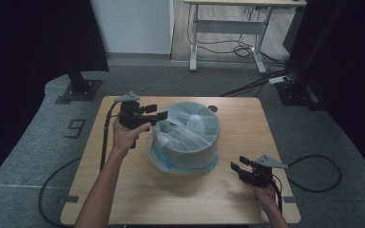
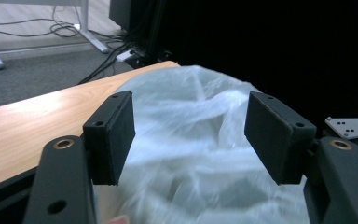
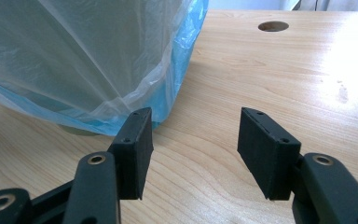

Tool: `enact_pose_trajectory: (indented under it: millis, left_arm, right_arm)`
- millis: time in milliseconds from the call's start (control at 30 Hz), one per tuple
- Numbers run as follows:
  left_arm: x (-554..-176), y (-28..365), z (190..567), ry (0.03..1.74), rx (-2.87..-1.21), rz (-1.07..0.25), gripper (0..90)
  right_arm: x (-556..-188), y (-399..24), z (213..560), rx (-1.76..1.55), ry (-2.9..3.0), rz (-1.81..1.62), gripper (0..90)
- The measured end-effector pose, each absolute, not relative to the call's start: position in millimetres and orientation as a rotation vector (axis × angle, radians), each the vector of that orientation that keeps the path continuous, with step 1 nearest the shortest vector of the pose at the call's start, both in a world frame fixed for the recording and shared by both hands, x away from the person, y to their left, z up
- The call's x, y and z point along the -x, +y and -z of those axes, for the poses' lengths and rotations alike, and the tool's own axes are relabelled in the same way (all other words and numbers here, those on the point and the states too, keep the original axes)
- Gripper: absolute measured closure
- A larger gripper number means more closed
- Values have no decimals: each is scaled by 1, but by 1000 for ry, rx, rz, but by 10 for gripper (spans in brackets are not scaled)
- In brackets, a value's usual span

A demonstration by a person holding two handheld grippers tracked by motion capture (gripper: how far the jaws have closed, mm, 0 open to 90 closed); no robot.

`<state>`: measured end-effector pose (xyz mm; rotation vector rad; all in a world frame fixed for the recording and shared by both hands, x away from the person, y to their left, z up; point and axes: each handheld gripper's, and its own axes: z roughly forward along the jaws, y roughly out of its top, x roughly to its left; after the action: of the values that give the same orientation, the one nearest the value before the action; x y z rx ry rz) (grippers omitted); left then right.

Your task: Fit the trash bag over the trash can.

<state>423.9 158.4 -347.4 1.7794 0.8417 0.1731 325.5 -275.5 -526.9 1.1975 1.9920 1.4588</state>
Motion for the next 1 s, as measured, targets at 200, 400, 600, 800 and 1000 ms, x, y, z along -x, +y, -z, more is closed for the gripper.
enact_pose_trajectory:
  millis: [200,400,600,800,1000]
  left_arm:
    - [-439,122,343,836,-1851,-160,333]
    - [-450,90,342,809,-1936,-122,346]
    - [-458,70,345,836,-2020,-101,349]
    - [-464,61,346,878,-2083,-93,351]
    - [-475,53,350,934,-2148,-62,353]
  right_arm:
    - [-326,-278,528,-1217,1991,-1463,441]
    - [-325,-279,527,-1219,1982,-1472,441]
    - [-325,-281,527,-1231,1978,-1471,441]
    - [-325,-282,527,-1241,1973,-1470,441]
    - [-325,-282,529,-1251,1974,-1471,441]
